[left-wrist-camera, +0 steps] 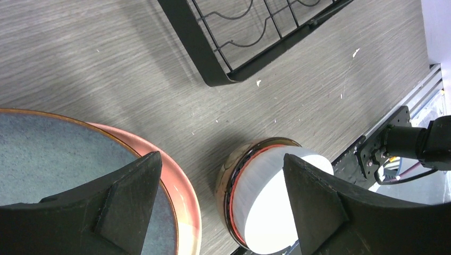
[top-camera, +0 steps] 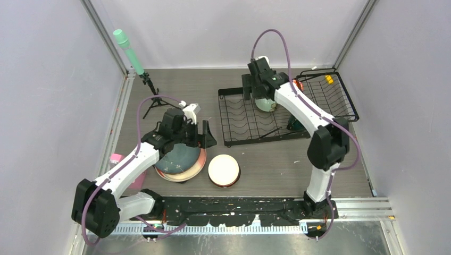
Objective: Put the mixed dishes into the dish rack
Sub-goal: Turn the bowl upside down on the dish rack, then pick up the bowl from the corner of the board.
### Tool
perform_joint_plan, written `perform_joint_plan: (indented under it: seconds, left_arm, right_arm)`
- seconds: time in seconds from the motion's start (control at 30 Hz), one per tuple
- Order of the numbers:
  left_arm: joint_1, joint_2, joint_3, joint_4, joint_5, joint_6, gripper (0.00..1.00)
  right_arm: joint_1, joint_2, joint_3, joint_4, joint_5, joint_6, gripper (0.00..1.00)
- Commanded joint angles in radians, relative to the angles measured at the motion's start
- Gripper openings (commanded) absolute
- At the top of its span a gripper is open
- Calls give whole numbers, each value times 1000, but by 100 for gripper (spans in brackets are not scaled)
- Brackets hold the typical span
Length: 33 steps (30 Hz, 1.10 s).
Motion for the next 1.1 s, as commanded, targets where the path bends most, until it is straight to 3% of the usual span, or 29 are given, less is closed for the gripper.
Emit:
perform_joint_plan:
  seconds: [0.0,0.3,0.5,0.6,0.73,0.93,1.07]
  left_arm:
    - [-9,-32,-2,-36,-19,-12,86]
    - [-21,3,22,-96,0,2,85]
    - [-31,56,101,-172,6,-2,81]
    - [-32,70,153,-237,29,-7,81]
    - [-32,56,204,-270,34,-50,82]
    - [-49,78,152,-228,86,-35,80]
    - [-82,21,64,-166,20,-11,81]
  right_arm:
    - [2,-150,-150,106,-131,111,92]
    - [2,-242,-258,171,-199,202,91]
    - [1,-291,-316,206,-259,376,87]
    - [-2,-313,-328,141,-262,459,86]
    - [-16,-312,-330,40,-380,509,85]
    - [-17,-352,-478,159,-550,530,78]
    - [-17,-435,-606,241,-585,503,78]
